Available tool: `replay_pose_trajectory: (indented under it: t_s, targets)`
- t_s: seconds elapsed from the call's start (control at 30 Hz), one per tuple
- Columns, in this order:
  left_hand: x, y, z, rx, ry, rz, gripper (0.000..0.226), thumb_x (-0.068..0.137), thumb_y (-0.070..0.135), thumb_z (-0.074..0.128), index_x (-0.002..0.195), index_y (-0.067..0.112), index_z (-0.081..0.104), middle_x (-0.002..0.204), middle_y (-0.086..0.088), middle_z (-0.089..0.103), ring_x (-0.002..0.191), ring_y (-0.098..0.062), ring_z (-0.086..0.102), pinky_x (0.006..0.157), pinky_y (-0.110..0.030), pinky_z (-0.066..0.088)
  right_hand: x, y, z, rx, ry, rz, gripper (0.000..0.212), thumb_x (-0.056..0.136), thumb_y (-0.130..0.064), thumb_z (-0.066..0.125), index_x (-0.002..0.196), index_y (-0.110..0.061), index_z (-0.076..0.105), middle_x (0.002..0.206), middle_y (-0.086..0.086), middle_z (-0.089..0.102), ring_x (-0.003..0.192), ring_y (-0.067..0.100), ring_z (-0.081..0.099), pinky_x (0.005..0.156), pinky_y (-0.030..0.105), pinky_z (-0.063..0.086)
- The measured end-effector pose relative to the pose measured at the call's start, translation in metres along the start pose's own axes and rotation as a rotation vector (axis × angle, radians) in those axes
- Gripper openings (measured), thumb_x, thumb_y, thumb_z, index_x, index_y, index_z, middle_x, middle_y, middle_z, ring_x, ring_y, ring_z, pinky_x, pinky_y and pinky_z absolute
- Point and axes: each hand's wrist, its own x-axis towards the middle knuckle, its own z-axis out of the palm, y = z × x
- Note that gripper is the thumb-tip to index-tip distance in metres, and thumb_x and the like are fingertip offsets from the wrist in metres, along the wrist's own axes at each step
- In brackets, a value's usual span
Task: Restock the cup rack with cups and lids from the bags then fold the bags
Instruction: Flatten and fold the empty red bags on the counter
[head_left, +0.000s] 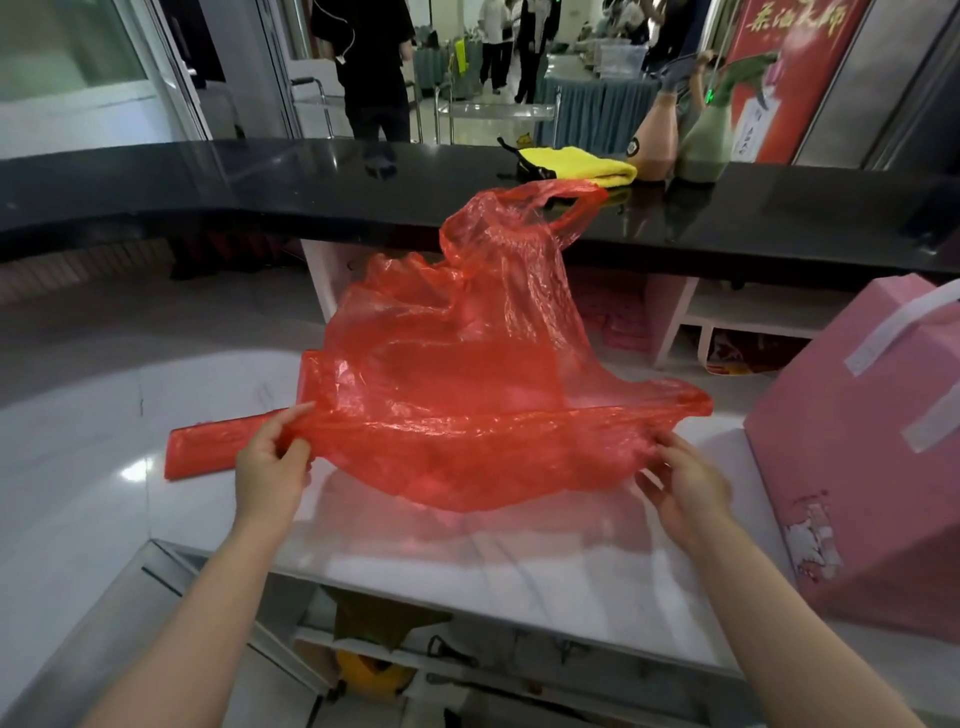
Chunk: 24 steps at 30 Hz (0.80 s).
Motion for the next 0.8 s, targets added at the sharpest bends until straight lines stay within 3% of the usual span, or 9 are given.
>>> replay_pose_trajectory:
  t_s: [0.1,0.17,0.3,0.4,0.53,0.6,0.67,0.73,0.8]
  targets:
    - [0.002,-0.006,-0.014,0.081,0.009,-0.008,0.039,0.093,0.004,0.052,0.118,0.031,0.06,0.091,0.01,0.065,0.07,-0.006,0.065,0.055,-0.014,0.05,-0.003,0.004,-0.005,0.026,0.008,-0.023,0.034,0.095,0.0,0.044,0.114,-0.02,0.064,0.092,-0.006,0.067,0.079,0.014,0.057,0.073,0.027,0.044]
    - [0.0,-0.01,-0.024,0.17,-0.029,0.021,0.039,0.092,0.005,0.054,0.121,0.031,0.058,0.1,0.008,0.063,0.076,-0.002,0.061,0.059,-0.013,0.046,-0.008,0.008,-0.009,0.044,0.029,-0.025,0.035,0.096,-0.001,0.042,0.116,-0.021,0.063,0.095,-0.004,0.065,0.081,0.016,0.056,0.071,0.027,0.042]
    - [-0.012,-0.017,-0.041,0.308,-0.181,0.074,0.039,0.091,0.009,0.058,0.123,0.032,0.057,0.101,0.001,0.064,0.076,-0.015,0.058,0.065,-0.029,0.051,-0.024,0.022,-0.004,0.052,0.053,0.012,0.038,0.094,-0.001,0.044,0.119,-0.024,0.061,0.096,-0.002,0.065,0.079,0.014,0.056,0.068,0.026,0.04]
    - [-0.017,-0.017,-0.058,0.358,-0.162,0.072,0.039,0.091,0.01,0.058,0.126,0.026,0.057,0.105,-0.001,0.065,0.076,-0.015,0.056,0.066,-0.028,0.049,-0.034,0.033,-0.004,0.113,0.125,0.059,0.037,0.095,0.0,0.045,0.123,-0.018,0.061,0.101,0.004,0.064,0.08,0.017,0.057,0.065,0.027,0.043]
    - [-0.015,-0.016,-0.082,0.485,-0.054,0.072,0.037,0.088,0.005,0.057,0.122,0.018,0.062,0.109,-0.006,0.067,0.081,-0.017,0.056,0.073,-0.032,0.045,-0.039,0.036,-0.017,0.103,0.241,0.039,0.044,0.094,-0.004,0.045,0.132,-0.025,0.054,0.067,-0.001,0.05,0.05,0.01,0.043,0.048,0.026,0.03]
    - [-0.012,-0.017,-0.097,0.489,0.023,0.037,0.035,0.087,0.003,0.053,0.118,0.015,0.064,0.111,-0.011,0.068,0.088,-0.029,0.059,0.08,-0.04,0.046,-0.042,0.034,-0.029,0.06,0.26,0.026,0.043,0.095,-0.002,0.04,0.122,-0.034,0.051,0.075,0.005,0.048,0.054,0.016,0.044,0.053,0.028,0.034]
    - [-0.008,-0.019,-0.11,0.46,0.094,-0.004,0.034,0.087,0.003,0.049,0.116,0.014,0.063,0.11,-0.014,0.067,0.093,-0.034,0.059,0.082,-0.043,0.046,-0.047,0.032,-0.039,0.025,0.267,0.022,0.035,0.095,-0.001,0.037,0.106,-0.032,0.051,0.086,0.008,0.05,0.064,0.02,0.049,0.057,0.029,0.04]
    - [-0.007,-0.022,-0.117,0.451,0.067,-0.014,0.036,0.087,0.002,0.047,0.117,0.015,0.062,0.106,-0.015,0.068,0.09,-0.033,0.06,0.08,-0.044,0.047,-0.051,0.035,-0.041,-0.035,0.29,0.039,0.033,0.095,-0.008,0.045,0.119,-0.028,0.053,0.086,0.007,0.057,0.068,0.021,0.054,0.057,0.03,0.042]
    - [-0.009,-0.023,-0.117,0.449,0.004,-0.016,0.038,0.088,0.001,0.046,0.12,0.015,0.061,0.104,-0.014,0.068,0.088,-0.031,0.062,0.079,-0.044,0.049,-0.056,0.042,-0.034,-0.156,0.188,0.04,0.033,0.094,-0.008,0.051,0.125,-0.02,0.055,0.087,0.006,0.063,0.069,0.02,0.057,0.053,0.027,0.043]
